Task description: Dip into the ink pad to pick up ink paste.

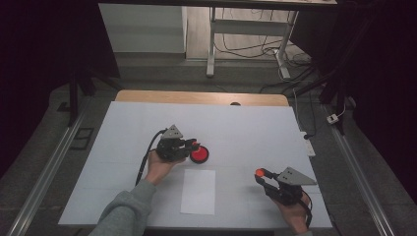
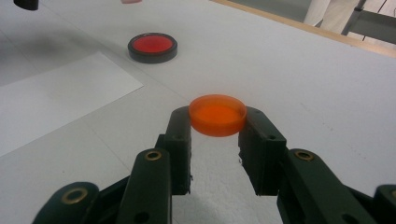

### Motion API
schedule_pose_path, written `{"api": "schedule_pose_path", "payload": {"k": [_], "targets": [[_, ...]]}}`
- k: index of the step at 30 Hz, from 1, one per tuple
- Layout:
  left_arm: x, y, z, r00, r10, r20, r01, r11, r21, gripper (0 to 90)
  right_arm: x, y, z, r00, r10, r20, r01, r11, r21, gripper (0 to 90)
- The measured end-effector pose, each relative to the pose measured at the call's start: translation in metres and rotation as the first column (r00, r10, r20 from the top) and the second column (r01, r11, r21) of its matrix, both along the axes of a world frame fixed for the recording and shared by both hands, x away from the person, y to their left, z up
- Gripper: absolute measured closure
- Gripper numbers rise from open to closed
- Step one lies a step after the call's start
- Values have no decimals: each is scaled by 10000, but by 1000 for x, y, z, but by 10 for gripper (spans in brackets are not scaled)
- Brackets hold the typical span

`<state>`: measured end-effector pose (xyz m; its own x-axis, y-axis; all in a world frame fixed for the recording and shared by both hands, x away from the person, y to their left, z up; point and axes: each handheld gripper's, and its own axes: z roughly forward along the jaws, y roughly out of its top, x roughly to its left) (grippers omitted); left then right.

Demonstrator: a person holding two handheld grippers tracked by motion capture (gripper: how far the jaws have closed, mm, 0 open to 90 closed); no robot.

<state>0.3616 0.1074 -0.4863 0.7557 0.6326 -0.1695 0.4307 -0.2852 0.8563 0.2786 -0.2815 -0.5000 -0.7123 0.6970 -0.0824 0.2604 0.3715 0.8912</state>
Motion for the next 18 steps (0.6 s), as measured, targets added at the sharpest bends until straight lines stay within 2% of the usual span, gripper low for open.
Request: {"api": "schedule_pose_path", "payload": {"k": [3, 13, 18], "targets": [[-4, 3, 4, 9999, -89, 46, 89, 9999, -120, 722, 0, -1, 0, 10000, -9, 5, 9, 10000, 9, 646], [-18, 8, 15, 9987, -491, 127, 490, 9988, 64, 721, 0, -1, 0, 10000, -31, 11, 31, 10000, -7, 646], [-30, 15, 20, 9976, -656, 204, 660, 9976, -230, 721, 0, -1, 0, 10000, -50, 6, 50, 10000, -9, 646]]}}
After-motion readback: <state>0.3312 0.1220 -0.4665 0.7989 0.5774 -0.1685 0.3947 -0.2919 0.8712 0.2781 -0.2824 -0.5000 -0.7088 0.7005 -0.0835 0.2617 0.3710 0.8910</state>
